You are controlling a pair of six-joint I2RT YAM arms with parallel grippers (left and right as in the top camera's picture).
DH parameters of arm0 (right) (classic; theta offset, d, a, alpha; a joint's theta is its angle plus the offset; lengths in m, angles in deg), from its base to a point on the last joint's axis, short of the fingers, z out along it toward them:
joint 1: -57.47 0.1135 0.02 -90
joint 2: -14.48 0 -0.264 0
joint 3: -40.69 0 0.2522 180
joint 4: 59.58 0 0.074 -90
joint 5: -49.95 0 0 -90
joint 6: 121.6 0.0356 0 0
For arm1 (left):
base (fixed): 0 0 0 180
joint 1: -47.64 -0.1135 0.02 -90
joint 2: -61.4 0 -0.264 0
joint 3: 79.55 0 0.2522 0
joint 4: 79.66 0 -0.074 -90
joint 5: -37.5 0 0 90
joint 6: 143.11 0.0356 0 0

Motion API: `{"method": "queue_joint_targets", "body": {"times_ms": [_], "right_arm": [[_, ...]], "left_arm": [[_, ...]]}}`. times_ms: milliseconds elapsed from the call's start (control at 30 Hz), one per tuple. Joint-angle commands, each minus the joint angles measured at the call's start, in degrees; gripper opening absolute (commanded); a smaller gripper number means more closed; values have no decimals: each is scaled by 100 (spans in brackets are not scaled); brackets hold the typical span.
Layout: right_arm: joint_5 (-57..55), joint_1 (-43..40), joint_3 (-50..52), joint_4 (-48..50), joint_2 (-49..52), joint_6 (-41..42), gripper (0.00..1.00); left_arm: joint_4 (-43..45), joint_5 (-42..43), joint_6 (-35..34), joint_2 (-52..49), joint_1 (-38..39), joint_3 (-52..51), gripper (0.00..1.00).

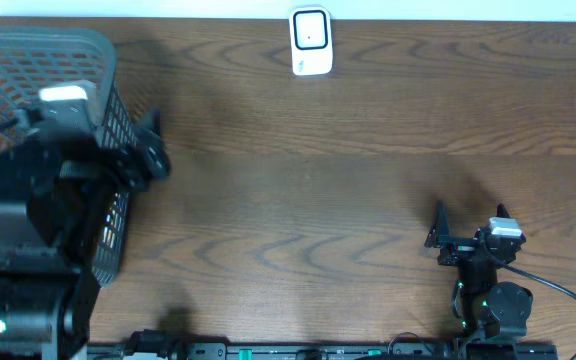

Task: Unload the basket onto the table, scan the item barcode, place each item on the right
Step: 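Reach the left gripper into the basket toward the teal bottle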

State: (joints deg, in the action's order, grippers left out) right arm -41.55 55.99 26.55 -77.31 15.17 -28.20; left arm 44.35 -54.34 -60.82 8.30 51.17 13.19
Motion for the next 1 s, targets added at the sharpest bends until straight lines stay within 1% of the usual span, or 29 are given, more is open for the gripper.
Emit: {"method": "queue_joint_targets", "body": {"times_ms": [0, 33, 167, 267, 400, 500, 600, 700, 867, 967], "right_arm": [[-31, -46, 7, -17, -35, -70, 99], [-31, -46, 7, -15, -35, -70, 99], [-31, -46, 7, -17, -35, -70, 99], [-31, -46, 7, -15, -35, -70, 99], [-31, -46, 7, -15, -35, -70, 99], [-31, -46, 7, -15, -35, -70, 99], [-31, -46, 7, -17, -35, -70, 99], [-31, -46, 7, -17, -35, -70, 99], [-31, -46, 7, -17, -35, -70, 99], [-31, -46, 7, -15, -35, -70, 99]], "left_arm": [[-382, -1716, -1049, -498, -177, 601, 98], [-533, -1709, -1150, -660, -286, 737, 98], [-1128, -1707, -1921, -1399, -957, 1237, 98], [-1410, -1563, -2516, -1886, -1521, 1331, 98], [-1788, -1062, -2900, -2479, -2122, 1331, 98], [-1910, -654, -2953, -2920, -2420, 1331, 98], [-1945, -496, -3161, -3305, -2579, 1331, 98], [-2026, -476, -3521, -3639, -2629, 1331, 98], [-2205, -479, -4144, -3960, -2632, 1309, 98], [-2199, -481, -4304, -4122, -2640, 1248, 98]]}}
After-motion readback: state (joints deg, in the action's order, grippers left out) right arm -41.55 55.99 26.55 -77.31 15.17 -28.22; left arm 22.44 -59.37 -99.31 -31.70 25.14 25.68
